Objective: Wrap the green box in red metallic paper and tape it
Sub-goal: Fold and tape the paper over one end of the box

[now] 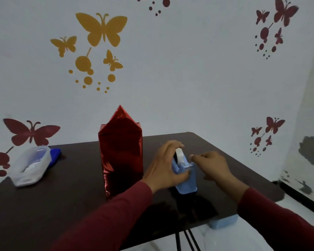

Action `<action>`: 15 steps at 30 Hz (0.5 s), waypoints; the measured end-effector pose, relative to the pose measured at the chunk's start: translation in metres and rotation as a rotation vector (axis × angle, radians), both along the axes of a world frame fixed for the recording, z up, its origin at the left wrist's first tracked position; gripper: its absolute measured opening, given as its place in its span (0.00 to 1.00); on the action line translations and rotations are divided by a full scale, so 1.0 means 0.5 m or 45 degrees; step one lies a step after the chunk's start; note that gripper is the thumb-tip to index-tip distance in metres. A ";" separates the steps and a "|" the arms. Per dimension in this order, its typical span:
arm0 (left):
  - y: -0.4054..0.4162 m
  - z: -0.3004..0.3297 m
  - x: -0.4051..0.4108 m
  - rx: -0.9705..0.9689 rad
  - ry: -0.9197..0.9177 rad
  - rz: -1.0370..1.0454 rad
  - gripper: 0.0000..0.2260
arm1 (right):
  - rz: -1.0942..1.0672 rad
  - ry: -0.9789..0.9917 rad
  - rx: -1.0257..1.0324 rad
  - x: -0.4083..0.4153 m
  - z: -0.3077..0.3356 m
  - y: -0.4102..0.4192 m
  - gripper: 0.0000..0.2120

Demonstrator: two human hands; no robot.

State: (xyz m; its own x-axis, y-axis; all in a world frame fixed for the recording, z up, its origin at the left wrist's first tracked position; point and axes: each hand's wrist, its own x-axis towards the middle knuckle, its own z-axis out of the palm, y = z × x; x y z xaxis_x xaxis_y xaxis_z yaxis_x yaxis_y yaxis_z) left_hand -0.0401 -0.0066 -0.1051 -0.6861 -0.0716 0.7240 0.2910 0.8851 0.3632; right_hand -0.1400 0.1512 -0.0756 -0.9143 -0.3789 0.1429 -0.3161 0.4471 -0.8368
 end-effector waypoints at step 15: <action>-0.034 -0.085 -0.036 0.081 -0.224 0.023 0.49 | 0.275 -1.062 -0.141 -0.021 0.054 -0.045 0.10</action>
